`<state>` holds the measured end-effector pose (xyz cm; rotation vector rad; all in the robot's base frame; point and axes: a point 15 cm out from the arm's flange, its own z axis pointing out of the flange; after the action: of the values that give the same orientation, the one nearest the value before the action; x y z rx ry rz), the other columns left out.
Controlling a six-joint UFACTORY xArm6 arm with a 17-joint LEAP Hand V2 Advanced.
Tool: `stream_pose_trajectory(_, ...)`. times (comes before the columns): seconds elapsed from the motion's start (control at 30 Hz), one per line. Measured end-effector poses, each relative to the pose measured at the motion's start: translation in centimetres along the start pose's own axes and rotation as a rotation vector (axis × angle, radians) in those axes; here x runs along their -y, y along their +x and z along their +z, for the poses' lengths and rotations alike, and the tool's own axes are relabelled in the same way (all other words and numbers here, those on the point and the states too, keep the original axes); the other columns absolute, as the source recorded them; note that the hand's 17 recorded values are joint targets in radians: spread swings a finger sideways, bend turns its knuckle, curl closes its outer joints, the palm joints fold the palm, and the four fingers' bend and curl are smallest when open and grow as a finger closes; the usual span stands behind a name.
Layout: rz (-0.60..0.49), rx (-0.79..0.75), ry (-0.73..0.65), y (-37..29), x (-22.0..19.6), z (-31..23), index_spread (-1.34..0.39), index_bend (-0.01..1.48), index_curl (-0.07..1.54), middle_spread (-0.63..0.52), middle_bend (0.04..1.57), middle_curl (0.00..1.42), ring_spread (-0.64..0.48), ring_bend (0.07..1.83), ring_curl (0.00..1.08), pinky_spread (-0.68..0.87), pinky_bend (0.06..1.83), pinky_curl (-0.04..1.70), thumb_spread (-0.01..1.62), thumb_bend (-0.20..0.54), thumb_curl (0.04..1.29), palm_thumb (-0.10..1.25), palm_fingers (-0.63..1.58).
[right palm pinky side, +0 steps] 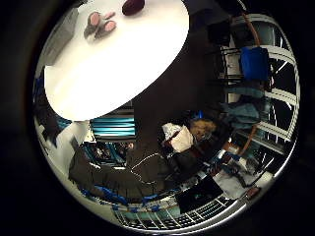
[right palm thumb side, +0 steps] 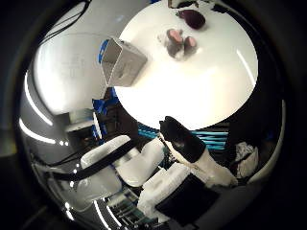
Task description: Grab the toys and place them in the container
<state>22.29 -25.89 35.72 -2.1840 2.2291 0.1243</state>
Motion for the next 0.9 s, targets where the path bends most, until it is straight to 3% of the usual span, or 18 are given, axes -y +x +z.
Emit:
stream_pose_trajectory(0.5,0.121,-0.005,0.115,-0.9,3.5,-2.4,-0.38,0.16,0.28,-0.02,0.27,0.34,0.19,0.43,0.18,0.43,0.4,0.26,1.26,-0.014,0.29,0.56,0.29)
stream_pose_trajectory(0.9,0.157,0.008,0.173,-1.3,5.1,-4.2,-0.36,0.16,0.28,-0.02,0.28,0.34,0.19,0.45,0.19,0.43,0.4,0.26,1.25,-0.015,0.29,0.57,0.31)
